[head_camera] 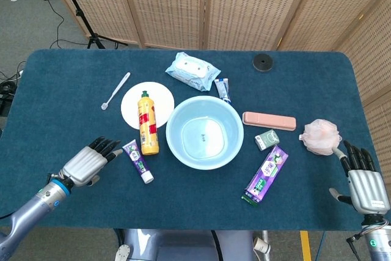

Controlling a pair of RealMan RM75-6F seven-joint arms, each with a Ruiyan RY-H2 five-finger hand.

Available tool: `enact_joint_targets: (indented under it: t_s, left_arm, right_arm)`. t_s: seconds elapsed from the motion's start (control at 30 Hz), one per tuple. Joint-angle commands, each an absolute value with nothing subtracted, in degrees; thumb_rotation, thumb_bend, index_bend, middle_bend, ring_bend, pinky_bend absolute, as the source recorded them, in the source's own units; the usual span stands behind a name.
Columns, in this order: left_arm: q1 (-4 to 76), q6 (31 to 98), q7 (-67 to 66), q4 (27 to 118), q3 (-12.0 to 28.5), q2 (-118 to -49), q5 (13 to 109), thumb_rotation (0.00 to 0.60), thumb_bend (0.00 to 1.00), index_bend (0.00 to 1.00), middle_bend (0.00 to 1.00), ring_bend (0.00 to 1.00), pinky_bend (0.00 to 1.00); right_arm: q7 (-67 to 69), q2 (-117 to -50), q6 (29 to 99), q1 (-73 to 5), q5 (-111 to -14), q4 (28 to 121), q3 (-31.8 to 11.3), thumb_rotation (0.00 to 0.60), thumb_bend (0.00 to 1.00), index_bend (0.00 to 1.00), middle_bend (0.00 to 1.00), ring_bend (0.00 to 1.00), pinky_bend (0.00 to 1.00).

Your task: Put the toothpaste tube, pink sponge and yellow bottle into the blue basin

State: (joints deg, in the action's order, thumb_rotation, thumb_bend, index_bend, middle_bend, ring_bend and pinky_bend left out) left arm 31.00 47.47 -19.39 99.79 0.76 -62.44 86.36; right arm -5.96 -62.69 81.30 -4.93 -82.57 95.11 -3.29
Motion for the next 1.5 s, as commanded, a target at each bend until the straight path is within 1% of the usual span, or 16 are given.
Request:
enact_joint_targets:
  t_s: [0.03,0.33,0.47,0.67,0.83,1.0,1.1,1.13,1.23,1.37,1.5]
  left_arm:
    - [32.3,46.8,-20.4,99.6,0.9,-64.2,86.2,0.600,0.27,0.15,0.00,0.00,0.07]
    - [34.4,45.4,-26.5,99.8,0.4,-68.7,84.0,0.600,0.27,0.15,0.00,0.00,0.07]
    - [35.2,45.3,-31.2,98.1,0.2,-70.7,82.5,0.600,0.28,0.17,0.00,0.00,0.07]
    - [36.6,44.0,-33.4,95.0,0.5,-74.6,78.3,0.600,0.28,0.18,0.00,0.00,0.07]
    - [37.3,44.0,-34.6,93.2,0.3,-76.9,76.3,0.600,0.29,0.19,0.00,0.00,0.07]
    - [37.5,45.8,-35.4,91.2,0.4,-79.5,75.1,0.600,0.29,0.24,0.00,0.00,0.07]
    - [36.8,49.1,-34.8,89.7,0.6,-81.5,76.5,0.600,0.30,0.30,0.06,0.05,0.08]
    - [36.7,50.0,-34.7,89.1,0.5,-82.1,77.2,0.600,0.31,0.33,0.08,0.08,0.08]
    - [36.3,52.0,-34.9,87.7,0.2,-83.4,78.6,0.600,0.32,0.40,0.15,0.14,0.12]
    - [36.2,52.3,-35.0,87.0,-0.5,-84.2,78.6,0.600,0.33,0.42,0.19,0.17,0.15]
    - [36.0,52.3,-35.1,86.1,-1.2,-84.8,78.6,0.600,0.33,0.43,0.19,0.17,0.15]
  right_arm:
    - [-5.7,-62.5,81.3,-4.9,-82.6,95.1,-3.3,0.600,0.13,0.13,0.00,0.00,0.00]
    - [-4.4,-62.0,81.4,-4.8,-82.4,95.3,-3.5,0.600,0.13,0.13,0.00,0.00,0.00]
    - [-3.7,-61.6,81.5,-4.7,-82.3,95.2,-3.6,0.600,0.13,0.13,0.00,0.00,0.00]
    - [-3.5,-61.6,81.5,-4.6,-82.4,95.3,-3.5,0.600,0.13,0.13,0.00,0.00,0.00]
    - [-3.3,-61.6,81.4,-4.6,-82.4,95.2,-3.5,0.600,0.13,0.13,0.00,0.00,0.00]
    - [-3.2,-61.4,81.1,-4.9,-82.2,95.2,-3.7,0.600,0.13,0.13,0.00,0.00,0.00]
    - [-3.1,-61.4,81.2,-4.7,-82.3,95.3,-3.6,0.600,0.13,0.13,0.00,0.00,0.00]
    - [-3.0,-61.4,81.3,-4.7,-82.3,95.3,-3.5,0.600,0.13,0.13,0.00,0.00,0.00]
    - [-3.0,-61.4,81.5,-4.6,-82.5,95.3,-3.5,0.600,0.13,0.13,0.00,0.00,0.00]
    - [-2.7,-61.2,81.7,-4.6,-82.5,95.4,-3.6,0.600,0.13,0.13,0.00,0.00,0.00]
    - [-2.5,-61.0,81.6,-4.5,-82.4,95.5,-3.6,0.600,0.13,0.13,0.00,0.00,0.00]
